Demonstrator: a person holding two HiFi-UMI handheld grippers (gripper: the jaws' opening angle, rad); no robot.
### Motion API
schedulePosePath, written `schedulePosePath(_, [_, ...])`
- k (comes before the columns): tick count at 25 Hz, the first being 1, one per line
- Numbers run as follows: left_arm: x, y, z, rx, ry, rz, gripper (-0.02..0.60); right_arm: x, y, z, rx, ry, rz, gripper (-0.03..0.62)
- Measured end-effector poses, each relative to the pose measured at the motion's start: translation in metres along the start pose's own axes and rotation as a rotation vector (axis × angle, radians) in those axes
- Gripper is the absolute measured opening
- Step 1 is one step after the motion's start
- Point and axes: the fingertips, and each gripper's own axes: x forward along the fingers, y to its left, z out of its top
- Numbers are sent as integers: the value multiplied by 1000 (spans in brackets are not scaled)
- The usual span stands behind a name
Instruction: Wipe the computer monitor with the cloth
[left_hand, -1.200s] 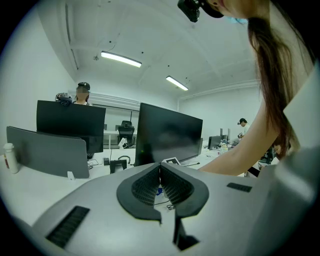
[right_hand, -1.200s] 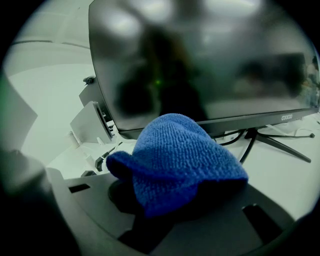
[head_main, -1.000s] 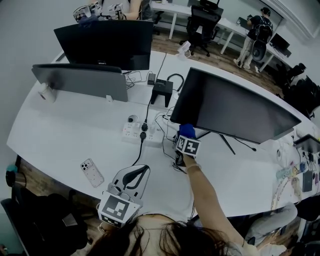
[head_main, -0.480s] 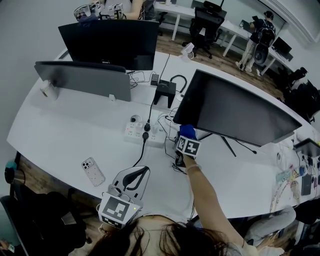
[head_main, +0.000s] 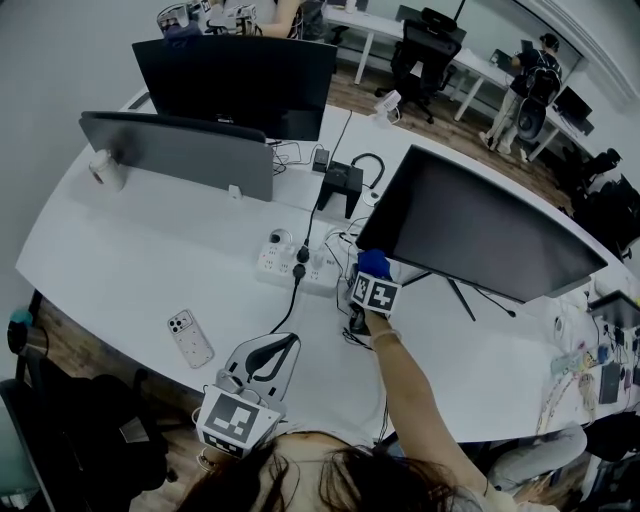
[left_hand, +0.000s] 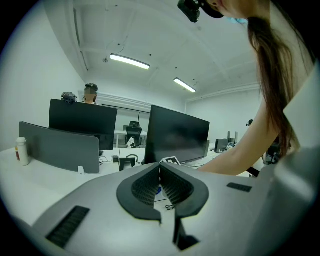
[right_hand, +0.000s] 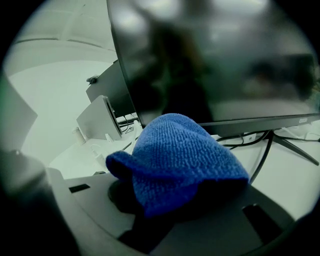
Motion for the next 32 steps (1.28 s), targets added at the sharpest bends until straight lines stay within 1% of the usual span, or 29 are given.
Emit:
schedulePosePath(9, [-6,8,-3,6,-7,24,9,4,10,0,3,3,7,100])
schedulePosePath(14, [-4,6,-3,-8,2,5,9,4,17,1,29,-2,20,100])
schedulePosePath(18, [-4,7,-1,0,-3,-3,9,3,20,2,42,-3,25,100])
schedulePosePath(21, [-5,8,0,-19,9,1,9,3,23,2,34,3,25,101])
schedulePosePath(32, [-8,13,-3,-3,-11,-4,9,1,38,3,28,12,41,101])
